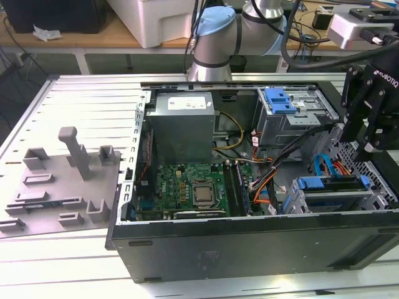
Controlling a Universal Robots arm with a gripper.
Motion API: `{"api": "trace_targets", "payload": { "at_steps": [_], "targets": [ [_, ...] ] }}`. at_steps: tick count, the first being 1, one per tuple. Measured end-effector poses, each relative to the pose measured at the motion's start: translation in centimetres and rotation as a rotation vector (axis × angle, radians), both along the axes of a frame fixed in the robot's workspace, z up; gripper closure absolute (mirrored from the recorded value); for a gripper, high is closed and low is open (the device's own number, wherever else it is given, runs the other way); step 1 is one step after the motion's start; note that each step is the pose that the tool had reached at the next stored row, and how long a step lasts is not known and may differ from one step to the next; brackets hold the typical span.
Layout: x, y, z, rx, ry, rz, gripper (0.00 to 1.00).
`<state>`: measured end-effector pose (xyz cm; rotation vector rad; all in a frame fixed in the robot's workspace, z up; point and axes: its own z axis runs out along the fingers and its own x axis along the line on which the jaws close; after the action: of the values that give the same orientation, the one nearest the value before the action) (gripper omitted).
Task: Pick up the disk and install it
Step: 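Insert the second disk wire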
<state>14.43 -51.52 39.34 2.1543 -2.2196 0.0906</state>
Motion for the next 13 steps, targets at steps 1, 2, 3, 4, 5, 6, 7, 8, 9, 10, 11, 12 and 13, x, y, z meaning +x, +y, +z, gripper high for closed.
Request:
{"api": "trace_targets", "payload": {
  "at_steps": [1, 2, 3, 4, 5, 6, 7, 8, 9, 10, 11, 12, 13],
  "targets": [
    [-0.03, 0.0, 0.0, 0.0, 0.0, 0.0, 0.54],
    [-0.07, 0.0, 0.0, 0.0, 0.0, 0.0, 0.6],
    [-0.09, 0.0, 0.0, 0.0, 0.0, 0.0, 0.79],
    [-0.09, 0.0, 0.0, -0.0001, 0.0, 0.001, 0.85],
    [-0.1, 0.0, 0.0, -0.0001, 0.0, 0.0, 0.89],
    [-0.1, 0.0, 0.0, -0.0001, -0.0001, 0.0, 0.89],
    [-0.1, 0.0, 0.0, -0.0001, 0.0, 0.0, 0.89],
    [-0.1, 0.0, 0.0, -0.0001, 0.0, 0.0, 0.89],
    [-0.11, 0.0, 0.0, 0.0, 0.0, 0.0, 0.89],
    [-0.11, 0.0, 0.0, 0.0, 0.0, 0.0, 0.89],
    [-0.12, 0.0, 0.0, -0.0001, 0.0, 0.0, 0.89],
    [-0.12, 0.0, 0.0, 0.0, 0.0, 0.0, 0.89],
    [-0.12, 0.0, 0.0, 0.0, 0.0, 0.0, 0.89]
  ]
}}
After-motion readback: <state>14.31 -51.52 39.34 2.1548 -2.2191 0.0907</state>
